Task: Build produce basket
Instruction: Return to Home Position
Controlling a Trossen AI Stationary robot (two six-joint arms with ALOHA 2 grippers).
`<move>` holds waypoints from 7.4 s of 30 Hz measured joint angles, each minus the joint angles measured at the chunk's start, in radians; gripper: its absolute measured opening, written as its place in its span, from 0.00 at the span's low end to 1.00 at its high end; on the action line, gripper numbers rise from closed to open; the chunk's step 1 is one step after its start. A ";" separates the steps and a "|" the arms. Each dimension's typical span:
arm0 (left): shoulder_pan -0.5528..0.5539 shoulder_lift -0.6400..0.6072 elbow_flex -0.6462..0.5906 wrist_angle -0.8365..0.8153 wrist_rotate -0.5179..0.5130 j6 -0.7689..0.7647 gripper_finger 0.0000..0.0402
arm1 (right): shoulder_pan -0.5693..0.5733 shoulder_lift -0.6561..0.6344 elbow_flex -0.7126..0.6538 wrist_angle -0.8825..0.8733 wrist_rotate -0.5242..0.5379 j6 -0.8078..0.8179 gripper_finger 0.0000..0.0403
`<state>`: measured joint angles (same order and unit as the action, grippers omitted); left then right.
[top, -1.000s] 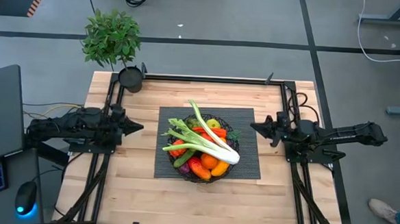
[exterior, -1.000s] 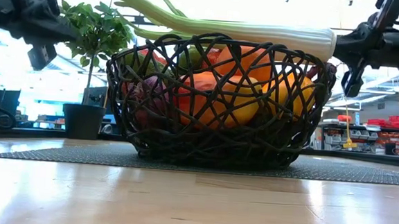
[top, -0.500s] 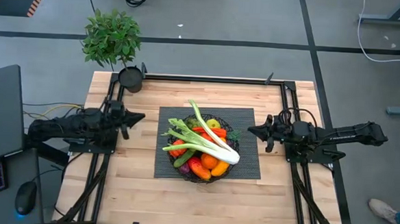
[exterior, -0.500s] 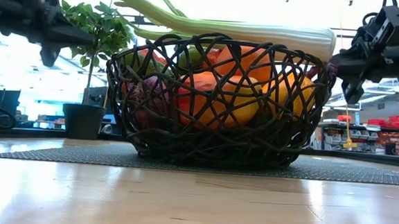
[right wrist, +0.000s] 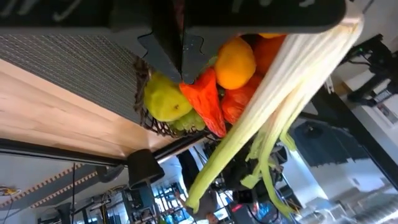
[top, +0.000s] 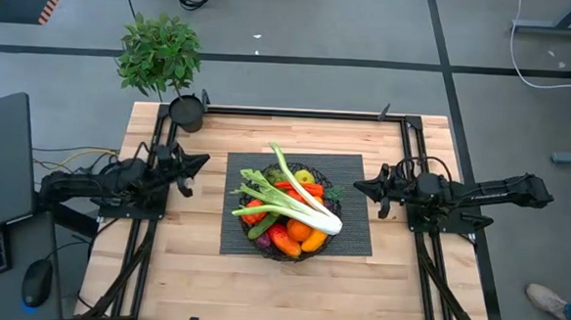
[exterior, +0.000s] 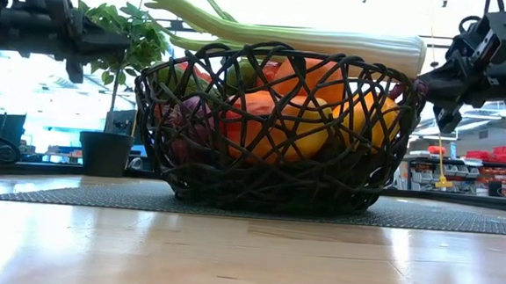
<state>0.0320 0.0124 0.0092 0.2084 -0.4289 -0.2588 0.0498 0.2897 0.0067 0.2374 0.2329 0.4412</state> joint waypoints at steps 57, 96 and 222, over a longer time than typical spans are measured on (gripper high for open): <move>-0.042 0.010 -0.001 -0.148 0.336 0.139 0.07 | 0.000 0.000 0.000 0.075 -0.149 -0.122 0.04; -0.042 0.014 0.001 -0.174 0.339 0.178 0.08 | -0.012 0.000 0.000 -0.059 -0.068 -0.093 0.04; -0.119 0.000 -0.002 -0.155 0.336 0.244 0.07 | -0.011 -0.280 0.000 -0.187 -0.079 -0.096 0.04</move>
<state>-0.0868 0.0128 0.0071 0.0536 -0.0925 -0.0151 0.0390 0.0101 0.0067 0.0502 0.1539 0.3454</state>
